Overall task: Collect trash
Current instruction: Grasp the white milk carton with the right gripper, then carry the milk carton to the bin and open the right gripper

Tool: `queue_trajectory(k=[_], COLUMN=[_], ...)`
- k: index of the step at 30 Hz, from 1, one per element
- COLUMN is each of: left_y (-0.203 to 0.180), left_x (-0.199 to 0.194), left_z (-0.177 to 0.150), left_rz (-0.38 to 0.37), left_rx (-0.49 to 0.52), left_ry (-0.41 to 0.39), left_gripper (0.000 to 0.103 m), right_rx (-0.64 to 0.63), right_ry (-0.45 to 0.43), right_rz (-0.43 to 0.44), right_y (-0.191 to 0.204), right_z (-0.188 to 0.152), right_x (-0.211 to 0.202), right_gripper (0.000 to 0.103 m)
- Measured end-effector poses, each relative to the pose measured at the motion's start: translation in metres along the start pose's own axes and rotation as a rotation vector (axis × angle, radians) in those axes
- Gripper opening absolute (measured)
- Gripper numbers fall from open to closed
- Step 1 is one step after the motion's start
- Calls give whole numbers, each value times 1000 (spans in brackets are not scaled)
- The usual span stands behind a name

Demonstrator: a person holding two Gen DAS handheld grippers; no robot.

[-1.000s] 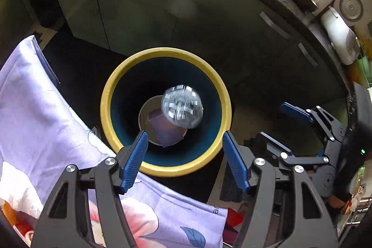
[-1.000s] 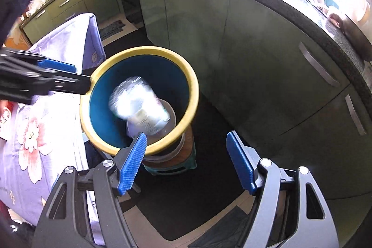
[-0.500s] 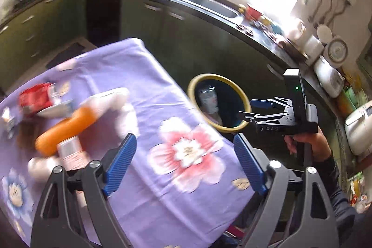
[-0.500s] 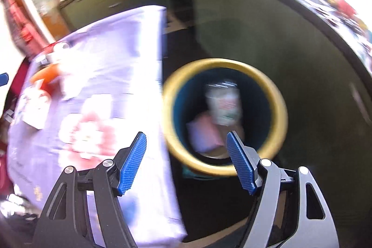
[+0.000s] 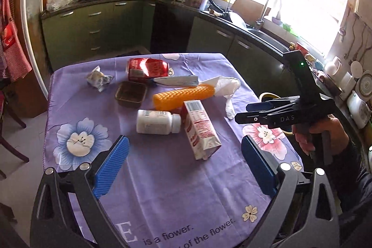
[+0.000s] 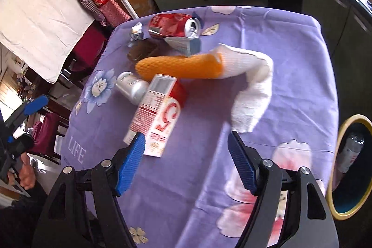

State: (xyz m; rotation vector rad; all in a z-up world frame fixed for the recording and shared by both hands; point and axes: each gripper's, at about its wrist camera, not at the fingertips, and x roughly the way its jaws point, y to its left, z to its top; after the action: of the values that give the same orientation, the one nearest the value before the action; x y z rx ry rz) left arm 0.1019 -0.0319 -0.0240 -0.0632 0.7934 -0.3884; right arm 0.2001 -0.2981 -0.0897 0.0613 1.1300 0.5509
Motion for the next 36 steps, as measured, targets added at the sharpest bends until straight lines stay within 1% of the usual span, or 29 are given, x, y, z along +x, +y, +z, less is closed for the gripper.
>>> queue_trajectory(k=[3,6,7,9,12,15,17,18,19,22,27,31,33,36], left_y=[16,29,32,35,36,36,36,36,35,34,31,25,20,13], left_x=[-8,-12,-13,-14,-13,-12,-10,-10,-10,-8,-3,1,2,5], left_z=[-7,-13,-15,-19,-23,-26,-28,-29,-30,-31,-31,-30,-29,-27], left_rz=[8,8,1,-9,-18,-29,-35,-39,-41,-41,-41,-47,-48,-52], left_rx=[-23,-39,-44,-43,-27,-19,-17,-15,-14,-8,-5,7,21,39], left_ry=[-20,-23,-21,-19,-13,-8,-6,-6,-5,0,7,14,18,23], left_gripper=[94,94,94,94,94,94,94,95,94,95,95,95,95,95], right_rx=[-5,-22,-25,-13,-8,15,25,32,41,35,46,65,72,116], right_ry=[48,81,91,114,113,88,69,63,57,17,19,19,-3,-80], right_rz=[-7,-86,-107,-122,-167,-207,-224,-219,-215,-220,-184,-145,-138,-162], right_y=[31,51,51,55,60,59,55,52,49,43,27,14,8,-15], right_z=[6,7,6,3,-5,-13,-16,-18,-19,-21,-28,-41,-47,-56], right_x=[23,47,54,66,82,92,93,92,90,77,55,33,15,-27], right_gripper=[79,79,79,79,78,70,58,54,46,36,36,36,36,36])
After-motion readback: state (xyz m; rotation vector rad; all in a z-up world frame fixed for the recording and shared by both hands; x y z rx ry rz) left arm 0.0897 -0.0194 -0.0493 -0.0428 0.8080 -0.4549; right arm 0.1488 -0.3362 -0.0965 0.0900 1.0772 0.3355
